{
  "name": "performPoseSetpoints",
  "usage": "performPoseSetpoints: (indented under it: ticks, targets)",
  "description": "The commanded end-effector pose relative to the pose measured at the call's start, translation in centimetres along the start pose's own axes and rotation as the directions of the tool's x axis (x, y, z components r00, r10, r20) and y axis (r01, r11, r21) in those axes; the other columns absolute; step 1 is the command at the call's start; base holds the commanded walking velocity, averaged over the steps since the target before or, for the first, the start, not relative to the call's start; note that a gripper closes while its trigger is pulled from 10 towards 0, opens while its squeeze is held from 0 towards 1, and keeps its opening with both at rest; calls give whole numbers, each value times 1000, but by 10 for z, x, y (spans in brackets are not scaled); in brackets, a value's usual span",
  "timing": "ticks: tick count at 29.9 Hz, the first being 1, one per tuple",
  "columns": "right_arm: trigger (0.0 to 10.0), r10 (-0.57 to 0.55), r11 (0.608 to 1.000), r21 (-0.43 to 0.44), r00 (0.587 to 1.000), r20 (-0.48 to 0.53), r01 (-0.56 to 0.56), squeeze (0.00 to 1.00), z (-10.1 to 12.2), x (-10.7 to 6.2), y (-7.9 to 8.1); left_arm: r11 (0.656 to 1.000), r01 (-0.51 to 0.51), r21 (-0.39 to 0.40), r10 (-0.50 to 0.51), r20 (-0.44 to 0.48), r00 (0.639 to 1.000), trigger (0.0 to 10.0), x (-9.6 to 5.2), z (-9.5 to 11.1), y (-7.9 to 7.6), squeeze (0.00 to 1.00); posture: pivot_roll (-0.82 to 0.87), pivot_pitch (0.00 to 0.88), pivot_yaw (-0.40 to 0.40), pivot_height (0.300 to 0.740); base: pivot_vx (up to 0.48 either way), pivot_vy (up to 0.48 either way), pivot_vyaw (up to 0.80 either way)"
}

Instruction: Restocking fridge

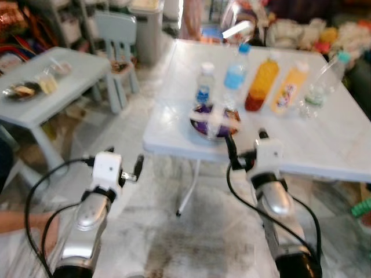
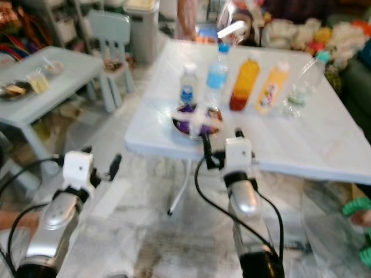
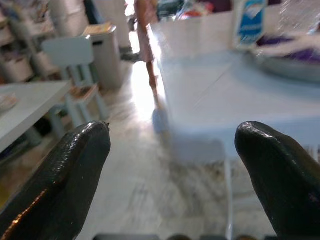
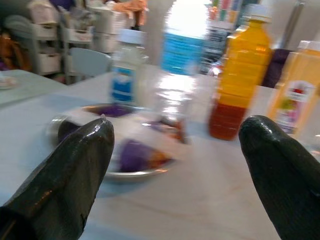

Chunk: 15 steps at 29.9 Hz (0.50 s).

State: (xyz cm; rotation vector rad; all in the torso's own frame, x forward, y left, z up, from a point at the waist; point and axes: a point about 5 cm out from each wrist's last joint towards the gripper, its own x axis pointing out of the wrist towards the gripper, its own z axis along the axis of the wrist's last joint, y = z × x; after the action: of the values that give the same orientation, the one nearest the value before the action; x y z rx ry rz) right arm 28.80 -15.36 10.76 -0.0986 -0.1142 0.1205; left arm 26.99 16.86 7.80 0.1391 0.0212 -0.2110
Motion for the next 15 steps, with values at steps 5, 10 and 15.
performPoseSetpoints:
  ticks: [5, 10, 15]
  targets:
    - [10000, -4, 1000, -5, 1000, -25, 4, 0, -2, 4, -12, 1000, 25, -13, -25, 3, 1000, 10000, 1, 0, -9, 0, -2, 0, -27, 740, 301, 0, 0]
    - [10000, 68, 998, -9, 996, -53, -69, 0, -4, 8, -9, 1000, 7, 1, -7, -10, 1000, 10000, -1, -1, -6, 0, 5, 0, -25, 740, 153, 0, 0]
    - [10000, 202, 979, -36, 979, -26, -203, 0, 3, 14, -2, 999, -38, 15, 39, -29, 999, 10000, -3, -3, 0, 0, 11, 0, -19, 740, 0, 0, 0]
